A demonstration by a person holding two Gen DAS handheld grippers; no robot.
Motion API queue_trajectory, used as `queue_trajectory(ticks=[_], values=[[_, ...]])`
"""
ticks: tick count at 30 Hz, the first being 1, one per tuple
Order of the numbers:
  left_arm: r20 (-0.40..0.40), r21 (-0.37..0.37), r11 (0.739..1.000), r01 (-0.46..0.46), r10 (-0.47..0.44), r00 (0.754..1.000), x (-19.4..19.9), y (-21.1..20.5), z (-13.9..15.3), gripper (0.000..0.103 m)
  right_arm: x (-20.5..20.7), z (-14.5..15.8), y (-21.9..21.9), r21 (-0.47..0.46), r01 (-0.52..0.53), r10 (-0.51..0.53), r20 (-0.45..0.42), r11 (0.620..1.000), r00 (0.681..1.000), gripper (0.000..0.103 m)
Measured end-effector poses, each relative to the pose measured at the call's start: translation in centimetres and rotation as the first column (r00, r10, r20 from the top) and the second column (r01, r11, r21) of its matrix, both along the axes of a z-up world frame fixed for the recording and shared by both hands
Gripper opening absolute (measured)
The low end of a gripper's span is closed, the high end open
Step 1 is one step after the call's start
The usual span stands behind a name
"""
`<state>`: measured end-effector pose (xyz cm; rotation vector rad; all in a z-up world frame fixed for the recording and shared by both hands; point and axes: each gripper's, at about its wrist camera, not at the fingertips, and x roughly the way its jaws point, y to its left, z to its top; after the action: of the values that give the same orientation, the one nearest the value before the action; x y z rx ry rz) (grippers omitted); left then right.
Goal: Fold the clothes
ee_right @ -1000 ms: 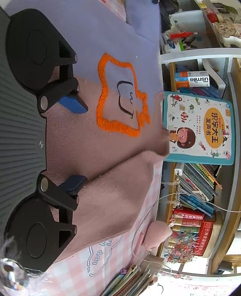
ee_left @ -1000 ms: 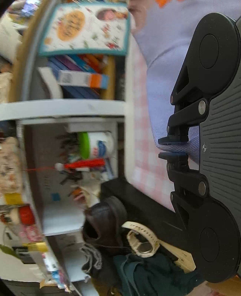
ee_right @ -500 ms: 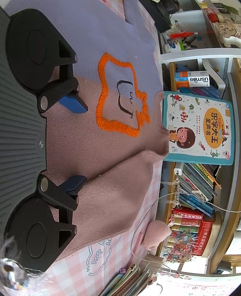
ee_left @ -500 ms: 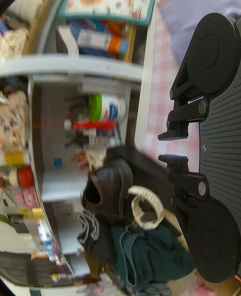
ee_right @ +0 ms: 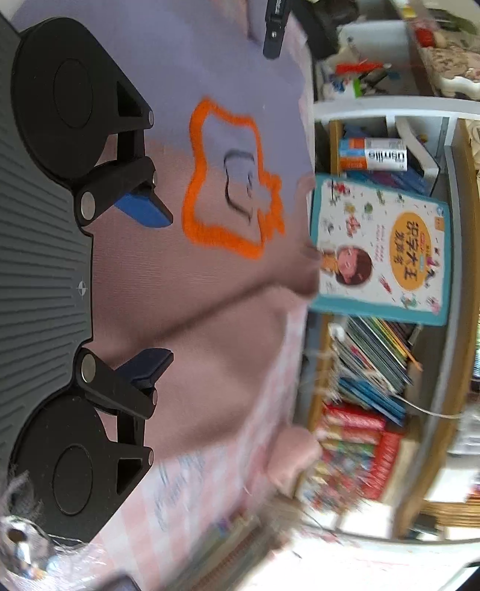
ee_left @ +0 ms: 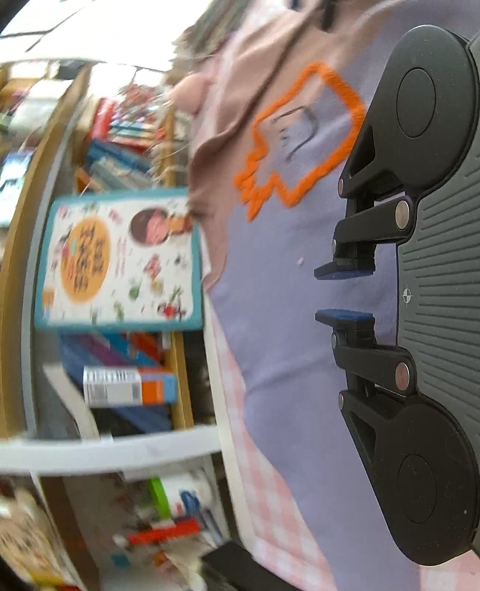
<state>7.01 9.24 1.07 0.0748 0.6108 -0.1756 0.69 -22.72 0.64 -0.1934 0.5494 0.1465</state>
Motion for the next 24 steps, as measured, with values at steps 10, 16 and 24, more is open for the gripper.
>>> queue_trajectory(ticks=[10, 16, 24], values=[[-0.030, 0.043, 0.999, -0.001, 0.002, 1.000, -1.2, -0.1, -1.7, 0.027, 1.3, -1.0, -1.4, -0.236, -0.013, 0.004, -0.037, 0.972, 0.999, 0.039], [-0.021, 0.030, 1.000, -0.004, 0.005, 1.000, -1.5, 0.1, -1.8, 0.029, 3.2, -0.5, -2.3, -0.215, -0.019, 0.006, -0.065, 0.977, 0.998, 0.006], [-0.014, 0.031, 1.000, -0.004, 0.004, 1.000, -1.6, 0.0, -2.0, 0.030, 7.0, 1.2, -5.2, -0.386, 0.128, -0.106, 0.077, 0.914, 0.991, 0.005]])
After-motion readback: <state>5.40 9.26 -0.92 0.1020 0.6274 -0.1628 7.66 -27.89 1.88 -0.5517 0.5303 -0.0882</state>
